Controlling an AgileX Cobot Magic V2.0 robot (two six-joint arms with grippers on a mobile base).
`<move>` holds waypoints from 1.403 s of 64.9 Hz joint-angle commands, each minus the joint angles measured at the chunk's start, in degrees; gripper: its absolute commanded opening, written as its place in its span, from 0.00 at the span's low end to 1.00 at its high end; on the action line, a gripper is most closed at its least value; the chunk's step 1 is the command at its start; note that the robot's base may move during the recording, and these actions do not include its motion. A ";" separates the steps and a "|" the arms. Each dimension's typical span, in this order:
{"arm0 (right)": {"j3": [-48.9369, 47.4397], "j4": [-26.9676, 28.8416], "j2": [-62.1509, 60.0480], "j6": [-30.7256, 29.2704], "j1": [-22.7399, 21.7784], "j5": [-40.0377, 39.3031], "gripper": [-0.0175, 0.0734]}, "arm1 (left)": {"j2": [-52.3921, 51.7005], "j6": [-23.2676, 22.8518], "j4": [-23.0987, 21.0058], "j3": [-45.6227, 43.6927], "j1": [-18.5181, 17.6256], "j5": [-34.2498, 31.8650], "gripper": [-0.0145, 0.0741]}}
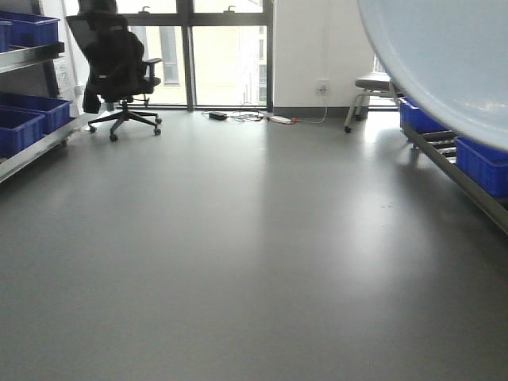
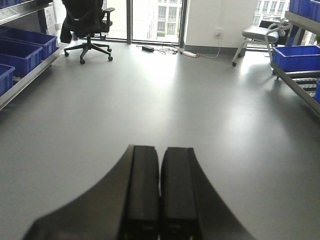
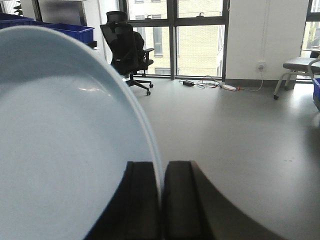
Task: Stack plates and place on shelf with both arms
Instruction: 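Drive the base away from the table holding the plates in the right gripper, then drive up to the shelf of blue bins, plates held aloft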
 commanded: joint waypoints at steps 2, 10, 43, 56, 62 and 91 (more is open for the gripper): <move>-1.93 -0.23 0.38 0.31 -0.01 -5.81 0.25 | 0.51 -0.23 -0.84 -1.73 0.10 -4.48 0.26; -1.93 -0.23 0.38 0.31 -0.01 -5.81 0.25 | 0.51 -0.23 -0.84 -1.73 0.10 -4.48 0.26; -1.93 -0.23 0.38 0.31 -0.01 -5.81 0.25 | 0.51 -0.23 -0.84 -1.73 0.00 -4.48 0.26; -1.93 -0.23 0.38 0.31 -0.01 -5.81 0.25 | 0.51 -0.23 -0.84 -1.73 0.00 -4.48 0.26; -1.93 -0.23 0.38 0.31 -0.01 -5.81 0.25 | 0.51 -0.23 -0.84 -1.73 0.00 -4.48 0.26; -1.93 -0.23 0.38 0.31 -0.01 -5.81 0.25 | 0.51 -0.23 -0.84 -1.73 0.00 -4.48 0.26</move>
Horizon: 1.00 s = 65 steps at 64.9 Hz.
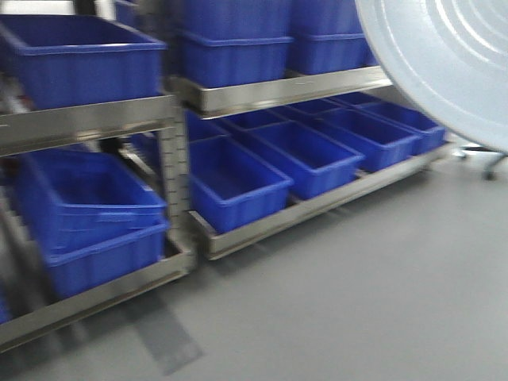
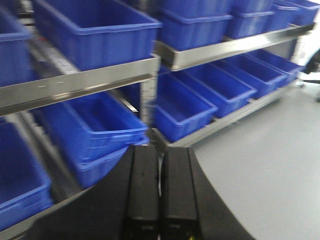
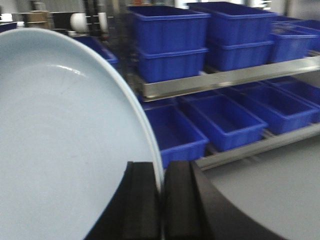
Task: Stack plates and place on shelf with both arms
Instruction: 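Drive up to the shelf of blue bins, plates held aloft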
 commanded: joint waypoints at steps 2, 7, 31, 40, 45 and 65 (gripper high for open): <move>-1.93 -0.23 0.38 0.31 -0.01 -5.81 0.25 | 0.51 -0.23 -0.84 -1.73 0.00 -4.48 0.26; -1.93 -0.23 0.38 0.31 -0.01 -5.81 0.25 | 0.51 -0.23 -0.84 -1.73 0.00 -4.48 0.26; -1.93 -0.23 0.38 0.31 -0.01 -5.81 0.25 | 0.51 -0.23 -0.84 -1.73 0.00 -4.48 0.26; -1.93 -0.23 0.38 0.31 -0.01 -5.81 0.25 | 0.51 -0.23 -0.84 -1.73 0.00 -4.48 0.26; -1.93 -0.23 0.38 0.31 -0.01 -5.81 0.25 | 0.51 -0.23 -0.84 -1.73 0.00 -4.48 0.26; -1.93 -0.23 0.38 0.31 -0.01 -5.81 0.25 | 0.51 -0.23 -0.84 -1.73 0.00 -4.48 0.26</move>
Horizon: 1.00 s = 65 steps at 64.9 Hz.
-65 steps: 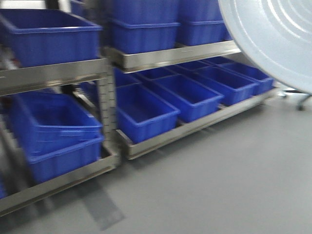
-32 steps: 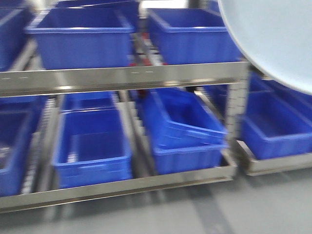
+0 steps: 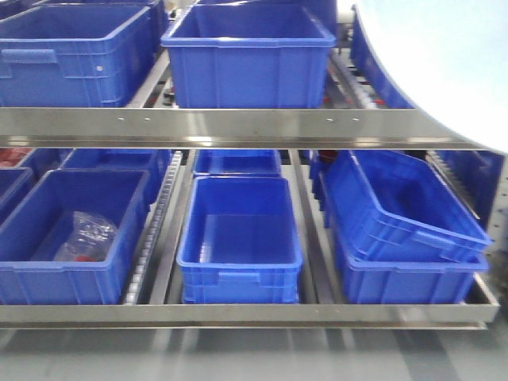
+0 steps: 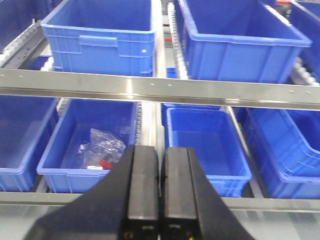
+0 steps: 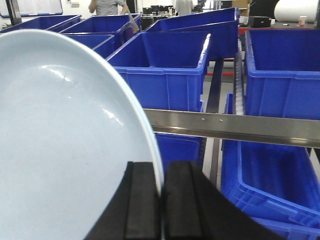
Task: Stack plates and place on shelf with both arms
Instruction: 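Drive up to the shelf of blue bins, plates held aloft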
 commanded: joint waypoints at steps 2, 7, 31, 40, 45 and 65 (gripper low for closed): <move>-1.93 -0.23 0.38 0.31 -0.01 -5.95 0.25 | 0.51 -0.23 -0.84 -1.73 0.00 -4.48 0.26; -1.93 -0.23 0.38 0.31 -0.01 -5.95 0.25 | 0.51 -0.23 -0.84 -1.73 0.00 -4.48 0.26; -1.93 -0.23 0.38 0.31 -0.01 -5.95 0.25 | 0.51 -0.23 -0.84 -1.73 0.00 -4.48 0.26; -1.93 -0.23 0.38 0.31 -0.01 -5.95 0.25 | 0.51 -0.23 -0.84 -1.73 0.00 -4.48 0.26; -1.93 -0.23 0.38 0.31 -0.01 -5.95 0.25 | 0.51 -0.23 -0.84 -1.73 0.00 -4.48 0.26; -1.93 -0.23 0.38 0.31 -0.01 -5.95 0.25 | 0.51 -0.23 -0.84 -1.73 0.00 -4.48 0.26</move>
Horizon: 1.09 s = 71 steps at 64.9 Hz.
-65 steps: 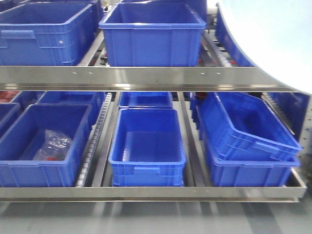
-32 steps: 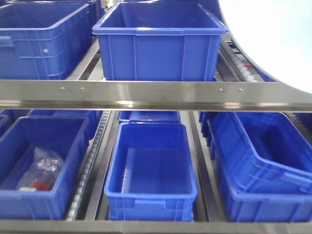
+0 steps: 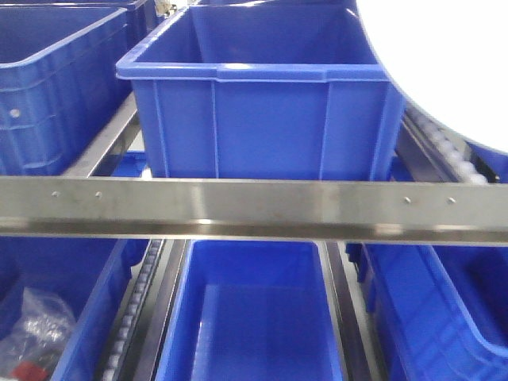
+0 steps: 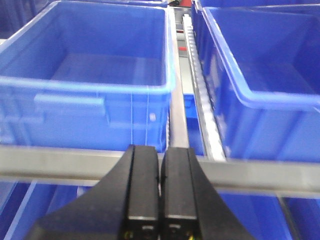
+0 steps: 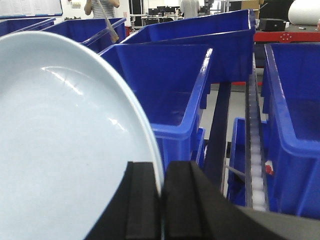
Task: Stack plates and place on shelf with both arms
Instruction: 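Drive up to the shelf of blue bins, plates held aloft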
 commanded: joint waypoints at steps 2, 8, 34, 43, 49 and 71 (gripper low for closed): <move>-1.93 -0.23 0.38 0.31 -0.01 -5.95 0.25 | 0.51 -0.23 -0.84 -1.73 0.00 -4.48 0.26; -1.93 -0.23 0.38 0.31 -0.01 -5.95 0.25 | 0.51 -0.23 -0.84 -1.73 0.00 -4.48 0.26; -1.93 -0.23 0.38 0.31 -0.01 -5.95 0.25 | 0.51 -0.23 -0.84 -1.73 0.00 -4.48 0.26; -1.93 -0.23 0.38 0.31 -0.01 -5.95 0.25 | 0.51 -0.23 -0.84 -1.73 0.00 -4.48 0.26; -1.93 -0.23 0.38 0.31 -0.01 -5.95 0.25 | 0.51 -0.23 -0.84 -1.73 0.00 -4.48 0.26; -1.93 -0.23 0.38 0.31 -0.01 -5.95 0.25 | 0.51 -0.23 -0.84 -1.73 0.00 -4.48 0.26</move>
